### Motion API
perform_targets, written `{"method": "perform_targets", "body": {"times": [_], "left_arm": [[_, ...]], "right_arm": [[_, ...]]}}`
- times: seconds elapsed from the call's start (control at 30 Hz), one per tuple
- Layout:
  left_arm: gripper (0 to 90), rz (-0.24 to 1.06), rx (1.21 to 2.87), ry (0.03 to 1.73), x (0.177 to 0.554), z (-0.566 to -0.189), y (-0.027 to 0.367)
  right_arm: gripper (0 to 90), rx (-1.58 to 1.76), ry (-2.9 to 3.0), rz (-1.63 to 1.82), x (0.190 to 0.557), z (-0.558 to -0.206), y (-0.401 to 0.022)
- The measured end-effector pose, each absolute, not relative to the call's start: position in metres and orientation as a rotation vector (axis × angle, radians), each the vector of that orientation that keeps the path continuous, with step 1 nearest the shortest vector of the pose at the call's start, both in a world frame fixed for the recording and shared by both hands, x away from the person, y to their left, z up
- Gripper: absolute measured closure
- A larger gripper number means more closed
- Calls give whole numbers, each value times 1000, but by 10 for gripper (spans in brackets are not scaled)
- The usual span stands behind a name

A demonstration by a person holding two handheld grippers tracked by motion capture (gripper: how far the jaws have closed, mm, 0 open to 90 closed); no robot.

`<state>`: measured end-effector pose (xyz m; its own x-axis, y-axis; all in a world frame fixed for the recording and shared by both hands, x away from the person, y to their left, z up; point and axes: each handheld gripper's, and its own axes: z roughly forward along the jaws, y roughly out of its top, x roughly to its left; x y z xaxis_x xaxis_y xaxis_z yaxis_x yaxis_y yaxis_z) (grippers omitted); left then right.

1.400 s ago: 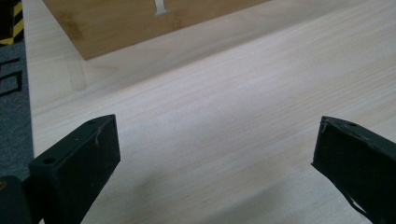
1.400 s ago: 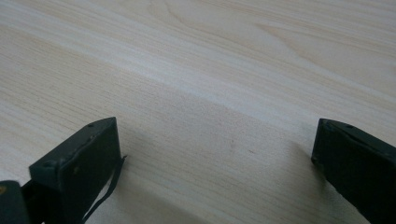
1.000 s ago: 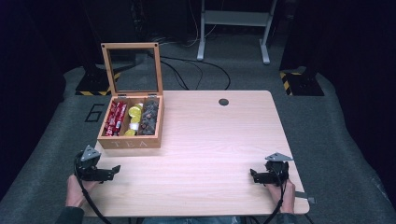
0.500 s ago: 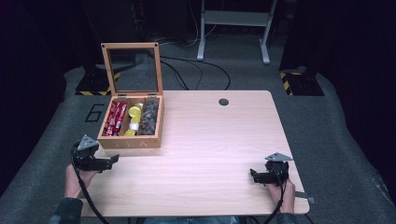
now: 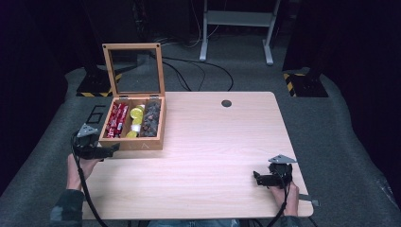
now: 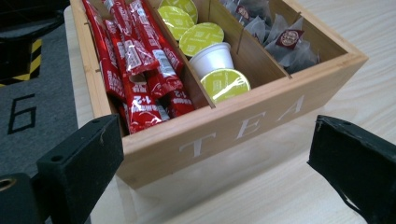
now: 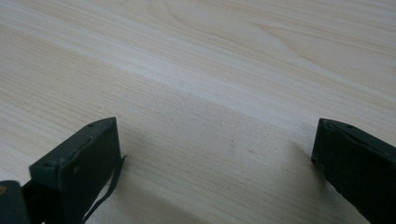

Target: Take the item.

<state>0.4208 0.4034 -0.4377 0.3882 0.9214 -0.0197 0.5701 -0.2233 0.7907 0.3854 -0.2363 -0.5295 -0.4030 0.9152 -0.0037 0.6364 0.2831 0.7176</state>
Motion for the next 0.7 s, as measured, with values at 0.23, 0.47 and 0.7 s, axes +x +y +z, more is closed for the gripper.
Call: {"method": "perform_targets", "body": {"times": [0.23,0.47,0.7], "left_arm": [[33,613,1923,1288,435,-437,401],[29,595,1937,1305,449,-434,401],[30,603,1947,1320,467,-426,402]], "right_arm": [[5,1404,2139,903,385,-529,-236],[6,1392,2141,903,385,-529,-236],[7,1394,2142,904,385,-529,-236]]}}
